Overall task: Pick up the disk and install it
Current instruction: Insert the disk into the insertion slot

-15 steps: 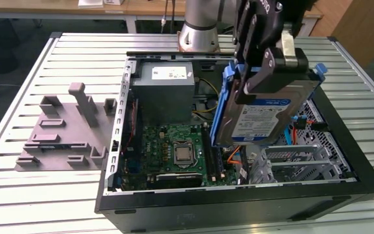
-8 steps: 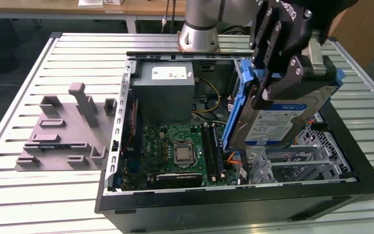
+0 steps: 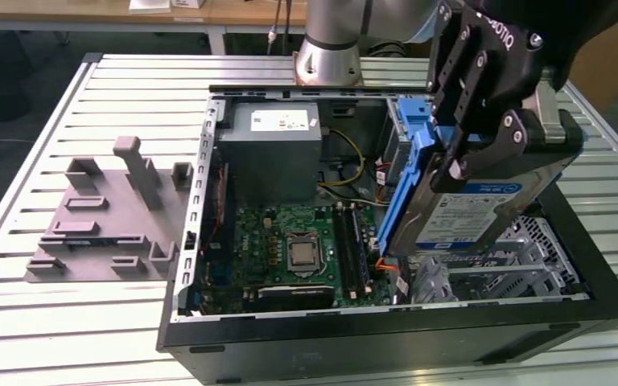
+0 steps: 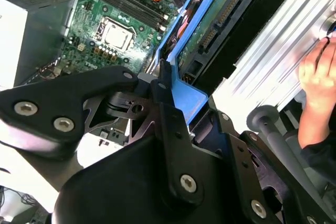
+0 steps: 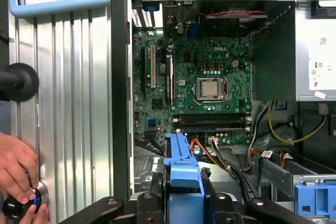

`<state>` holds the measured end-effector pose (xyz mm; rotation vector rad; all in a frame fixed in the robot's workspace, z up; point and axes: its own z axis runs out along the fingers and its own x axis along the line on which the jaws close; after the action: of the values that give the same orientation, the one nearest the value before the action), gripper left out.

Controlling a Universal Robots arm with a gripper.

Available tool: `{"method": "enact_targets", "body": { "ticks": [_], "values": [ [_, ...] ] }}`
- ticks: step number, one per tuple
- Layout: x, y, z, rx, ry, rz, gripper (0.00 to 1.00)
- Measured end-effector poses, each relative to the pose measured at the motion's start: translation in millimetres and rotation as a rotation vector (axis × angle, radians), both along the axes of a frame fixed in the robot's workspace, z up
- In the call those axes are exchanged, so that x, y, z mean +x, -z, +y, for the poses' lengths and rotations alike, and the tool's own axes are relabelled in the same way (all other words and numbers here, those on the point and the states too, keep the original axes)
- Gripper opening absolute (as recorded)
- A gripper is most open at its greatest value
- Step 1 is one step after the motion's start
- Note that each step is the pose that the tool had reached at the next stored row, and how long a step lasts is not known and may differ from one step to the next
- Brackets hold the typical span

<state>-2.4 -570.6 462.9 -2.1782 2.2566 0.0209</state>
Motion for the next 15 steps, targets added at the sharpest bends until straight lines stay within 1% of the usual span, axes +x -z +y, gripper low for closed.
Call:
{"method": "enact_targets", "body": {
  "ticks": [4, 8, 10, 13, 15],
  "values": [
    [7.7, 0.5, -0.5, -0.0001, 0.0, 0.0, 0.36],
    [18.5, 1.2, -0.5, 0.0, 0.0, 0.0, 0.36],
    [22.0, 1.5, -0.6, 0.0, 0.0, -0.0003, 0.36],
    [23.9, 2.3, -0.9, 0.0001, 0.0, -0.0068, 0.36],
    [26.5, 3.3, -1.3, 0.0003, 0.0, -0.0089, 0.36]
  ]
}}
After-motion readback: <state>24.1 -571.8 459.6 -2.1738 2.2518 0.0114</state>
